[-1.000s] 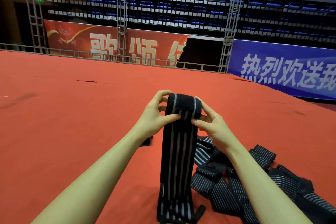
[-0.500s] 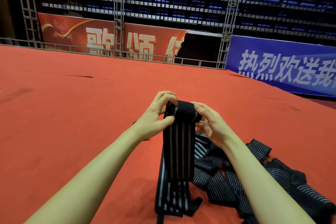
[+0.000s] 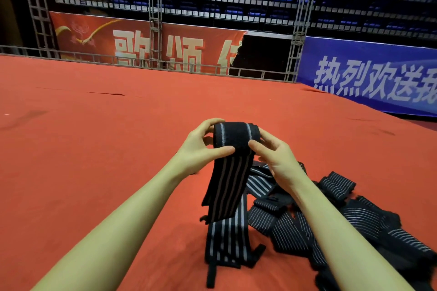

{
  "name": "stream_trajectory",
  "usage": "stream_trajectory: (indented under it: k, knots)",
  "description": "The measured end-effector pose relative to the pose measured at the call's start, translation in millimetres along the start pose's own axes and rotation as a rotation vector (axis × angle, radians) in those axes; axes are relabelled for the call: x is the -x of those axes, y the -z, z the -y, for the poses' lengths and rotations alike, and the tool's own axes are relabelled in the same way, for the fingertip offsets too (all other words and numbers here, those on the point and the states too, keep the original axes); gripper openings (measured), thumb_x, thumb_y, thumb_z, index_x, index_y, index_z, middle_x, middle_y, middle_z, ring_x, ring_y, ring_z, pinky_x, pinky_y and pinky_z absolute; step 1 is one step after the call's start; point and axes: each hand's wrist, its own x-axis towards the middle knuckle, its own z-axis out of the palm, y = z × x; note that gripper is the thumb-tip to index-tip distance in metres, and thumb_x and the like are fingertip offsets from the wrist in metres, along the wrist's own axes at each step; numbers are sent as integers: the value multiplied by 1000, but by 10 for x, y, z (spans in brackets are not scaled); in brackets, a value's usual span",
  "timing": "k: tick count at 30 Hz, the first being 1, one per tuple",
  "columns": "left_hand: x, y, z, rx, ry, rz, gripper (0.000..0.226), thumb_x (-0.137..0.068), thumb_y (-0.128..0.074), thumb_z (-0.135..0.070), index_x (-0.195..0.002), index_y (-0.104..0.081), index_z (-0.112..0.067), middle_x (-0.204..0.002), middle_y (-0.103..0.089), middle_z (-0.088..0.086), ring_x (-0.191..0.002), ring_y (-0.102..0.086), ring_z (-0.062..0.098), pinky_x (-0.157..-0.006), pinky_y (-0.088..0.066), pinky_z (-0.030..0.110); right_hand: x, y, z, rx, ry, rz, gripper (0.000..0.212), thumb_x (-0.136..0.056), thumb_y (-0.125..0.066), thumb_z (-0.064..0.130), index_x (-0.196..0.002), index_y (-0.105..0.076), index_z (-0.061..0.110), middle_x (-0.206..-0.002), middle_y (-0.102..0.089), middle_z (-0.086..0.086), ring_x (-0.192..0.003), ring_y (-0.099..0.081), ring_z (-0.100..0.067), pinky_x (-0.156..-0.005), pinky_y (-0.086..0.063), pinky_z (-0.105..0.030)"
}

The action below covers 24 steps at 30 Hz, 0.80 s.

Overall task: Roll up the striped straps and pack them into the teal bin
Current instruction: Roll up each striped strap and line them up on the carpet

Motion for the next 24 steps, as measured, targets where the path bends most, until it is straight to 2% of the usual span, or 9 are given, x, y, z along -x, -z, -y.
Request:
stream_trajectory:
  k: [3,5,6,9,12,15,18,21,24]
  knots:
    - [19,51,-12,36,-70,-25,66,-72,-80,-7,-123,-51,-39,-122,-58,-5,-104,-63,15,-85,-54,34,7,-63,-10,51,-7,71,50,-93,-60,15,-139,-46,28,-118,-69,-4,-109,-65,-23,-88,-54,-34]
    - [7,78,-13,22,-91,-13,72,-69,-78,-6,-124,-49,-41,-124,-56,-6,-107,-62,16,-85,-54,34,-3,-91,-24,55,-27,99,52,-90,-66,26,-137,-46,33,-118,-65,-19,-107,-62,-42,-90,-51,-45]
    - [1,76,-18,30,-98,-4,71,-67,-76,-5,-123,-50,-40,-123,-57,-5,-107,-61,17,-85,-55,35,-5,-88,-22,52,-40,89,52,-87,-68,33,-135,-48,33,-118,-65,-21,-104,-61,-46,-89,-50,-46]
    - [-1,2,3,55,-130,32,59,-69,-71,4,-109,-54,-35,-116,-58,5,-102,-59,20,-82,-55,34,16,-52,15,4,-128,62,50,-84,-54,51,-127,-55,24,-113,-65,-9,-95,-60,-30,-78,-48,-37]
    - [46,-49,70,-2,-188,54,63,-74,-67,9,-101,-50,-45,-114,-48,4,-101,-53,14,-78,-48,22,65,-28,-10,-10,-249,106,64,-79,-41,62,-125,-57,20,-111,-66,-18,-76,-65,-19,-60,-48,-22]
    - [85,-49,122,-127,-254,82,66,-76,-62,12,-101,-47,-47,-113,-42,-1,-102,-48,11,-74,-45,17,82,-9,-37,-19,-261,110,62,-84,-44,56,-124,-60,11,-108,-66,-16,-66,-67,-11,-52,-48,-16]
    - [131,-27,115,-133,-235,121,58,-80,-65,9,-109,-46,-37,-119,-41,-1,-101,-49,6,-66,-46,13,72,18,-53,-63,-261,68,44,-94,-50,38,-121,-62,5,-102,-66,-13,-67,-66,-11,-50,-46,-15]
    - [161,-6,136,-122,-111,190,47,-86,-70,-16,-118,-48,-42,-124,-45,-4,-100,-53,0,-72,-49,18,66,33,-105,-62,-222,47,29,-87,-64,33,-106,-67,12,-91,-68,-5,-75,-66,-14,-58,-49,-19]
    - [206,-20,177,-78,9,207,39,-86,-66,-32,-120,-48,-41,-112,-54,-7,-91,-57,-2,-83,-45,19,88,33,-158,-86,-213,58,35,-75,-71,31,-104,-66,13,-96,-70,-5,-85,-68,-19,-69,-52,-23]
